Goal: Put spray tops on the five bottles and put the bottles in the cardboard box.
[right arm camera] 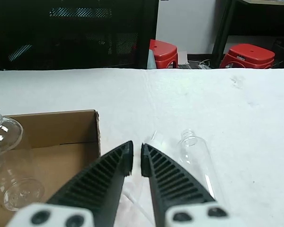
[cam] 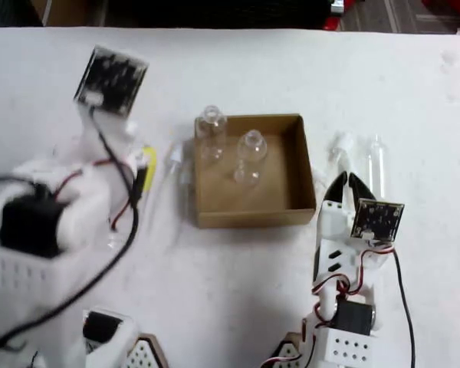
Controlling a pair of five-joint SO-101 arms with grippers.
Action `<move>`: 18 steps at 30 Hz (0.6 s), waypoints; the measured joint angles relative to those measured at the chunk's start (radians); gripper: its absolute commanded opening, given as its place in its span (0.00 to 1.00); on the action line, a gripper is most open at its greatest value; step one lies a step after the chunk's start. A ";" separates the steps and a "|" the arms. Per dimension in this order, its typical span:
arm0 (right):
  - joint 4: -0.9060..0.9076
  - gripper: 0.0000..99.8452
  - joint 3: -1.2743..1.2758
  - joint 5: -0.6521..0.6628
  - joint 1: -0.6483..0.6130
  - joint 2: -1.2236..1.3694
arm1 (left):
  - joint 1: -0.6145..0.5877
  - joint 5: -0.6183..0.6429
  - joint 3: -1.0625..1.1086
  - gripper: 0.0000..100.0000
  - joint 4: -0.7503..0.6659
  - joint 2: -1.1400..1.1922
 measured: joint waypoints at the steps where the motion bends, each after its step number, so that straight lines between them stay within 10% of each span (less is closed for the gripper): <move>1: 0.000 0.02 0.000 0.000 0.000 0.000 | 0.000 0.000 0.043 0.02 -0.026 -0.046; 18: 0.000 0.02 0.000 0.000 0.000 0.000 | 0.245 0.203 0.855 0.02 -0.677 -0.770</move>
